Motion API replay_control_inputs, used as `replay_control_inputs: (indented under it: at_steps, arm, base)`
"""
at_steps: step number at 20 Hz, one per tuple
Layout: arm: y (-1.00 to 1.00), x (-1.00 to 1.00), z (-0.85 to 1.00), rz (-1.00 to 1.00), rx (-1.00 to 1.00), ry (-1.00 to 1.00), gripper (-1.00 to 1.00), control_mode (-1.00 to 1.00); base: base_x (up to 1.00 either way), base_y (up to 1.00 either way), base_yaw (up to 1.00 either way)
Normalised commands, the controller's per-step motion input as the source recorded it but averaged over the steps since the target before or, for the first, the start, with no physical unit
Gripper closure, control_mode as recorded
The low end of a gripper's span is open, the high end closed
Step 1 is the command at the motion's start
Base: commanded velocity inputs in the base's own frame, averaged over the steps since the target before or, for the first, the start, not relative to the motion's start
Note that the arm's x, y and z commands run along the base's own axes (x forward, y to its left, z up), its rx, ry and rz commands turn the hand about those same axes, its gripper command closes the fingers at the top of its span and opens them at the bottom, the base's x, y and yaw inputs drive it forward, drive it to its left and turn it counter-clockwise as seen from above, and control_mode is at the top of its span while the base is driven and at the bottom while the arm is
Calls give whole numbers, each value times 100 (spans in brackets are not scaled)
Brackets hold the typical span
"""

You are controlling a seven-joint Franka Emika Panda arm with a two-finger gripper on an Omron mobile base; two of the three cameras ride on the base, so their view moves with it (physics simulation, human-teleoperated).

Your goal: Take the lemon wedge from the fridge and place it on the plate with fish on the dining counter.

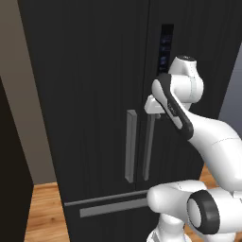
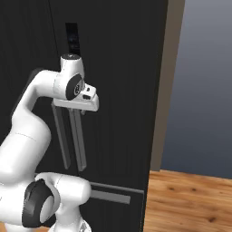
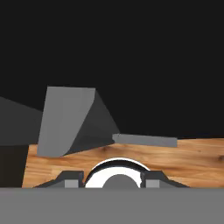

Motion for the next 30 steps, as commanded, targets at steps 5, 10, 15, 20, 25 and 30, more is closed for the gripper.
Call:
replay_control_inputs:
  at_steps: [5, 10, 15, 20, 25, 30]
  arm:
    - [0, -4, -1, 0, 0, -8, -100, -100]
    - [22, -42, -1, 0, -4, -3, -100, -100]
    - [38, -55, -9, 0, -10, -9, -100, 100]
    - [0, 0, 0, 0, 0, 0, -100, 100]
    - [0, 0, 0, 0, 0, 0, -100, 100]
    - [0, 0, 0, 0, 0, 0, -100, 100]
  base:
    - [0, 0, 0]
    - [0, 0, 0]
    - [-15, 12, 0]
    - [-78, 48, 0]
    - [-92, 16, -1]
    - [-100, -14, -4]
